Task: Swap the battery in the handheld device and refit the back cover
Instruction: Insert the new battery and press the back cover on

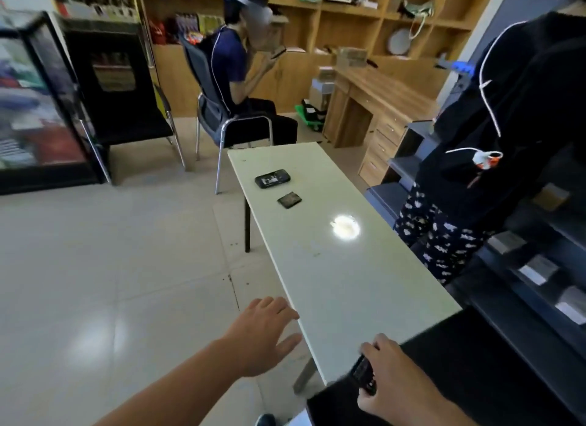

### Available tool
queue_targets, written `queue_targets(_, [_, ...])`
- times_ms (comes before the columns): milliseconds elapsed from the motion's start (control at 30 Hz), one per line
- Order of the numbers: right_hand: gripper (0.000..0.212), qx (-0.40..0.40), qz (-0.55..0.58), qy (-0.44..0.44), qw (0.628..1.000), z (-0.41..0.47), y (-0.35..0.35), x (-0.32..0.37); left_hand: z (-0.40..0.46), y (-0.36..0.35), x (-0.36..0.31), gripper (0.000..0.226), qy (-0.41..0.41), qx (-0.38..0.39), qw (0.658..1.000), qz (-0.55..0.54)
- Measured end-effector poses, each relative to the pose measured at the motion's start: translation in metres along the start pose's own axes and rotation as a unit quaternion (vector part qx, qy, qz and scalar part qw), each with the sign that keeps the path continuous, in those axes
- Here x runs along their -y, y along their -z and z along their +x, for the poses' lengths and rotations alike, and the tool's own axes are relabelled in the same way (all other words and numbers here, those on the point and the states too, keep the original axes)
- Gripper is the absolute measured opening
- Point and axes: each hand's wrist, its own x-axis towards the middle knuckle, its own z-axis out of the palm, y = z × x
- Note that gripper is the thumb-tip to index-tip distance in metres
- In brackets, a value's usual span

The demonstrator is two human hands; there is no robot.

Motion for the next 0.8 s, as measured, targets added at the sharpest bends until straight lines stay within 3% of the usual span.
queue_targets(400, [0.048,-0.006,-0.022,0.068,0.997,0.273,0.090,0.064,0.137,0.099,0.204,0.064,0.063,-0.018,0.997,0.045])
queue_targets(500, [0.050,-0.010,-0.020,0.059,0.998,0.327,0.110,0.080,0.176,0.119,0.246,0.062,0.056,-0.011,0.998,0.029])
queue_targets(633, [0.052,-0.016,-0.019,0.026,0.999,0.400,0.134,0.102,0.237,0.142,0.316,0.077,0.009,-0.010,0.999,0.029])
queue_targets(800, [0.052,-0.018,0.000,-0.036,0.999,0.475,0.152,0.133,0.311,0.158,0.399,0.057,-0.016,-0.007,1.000,0.005])
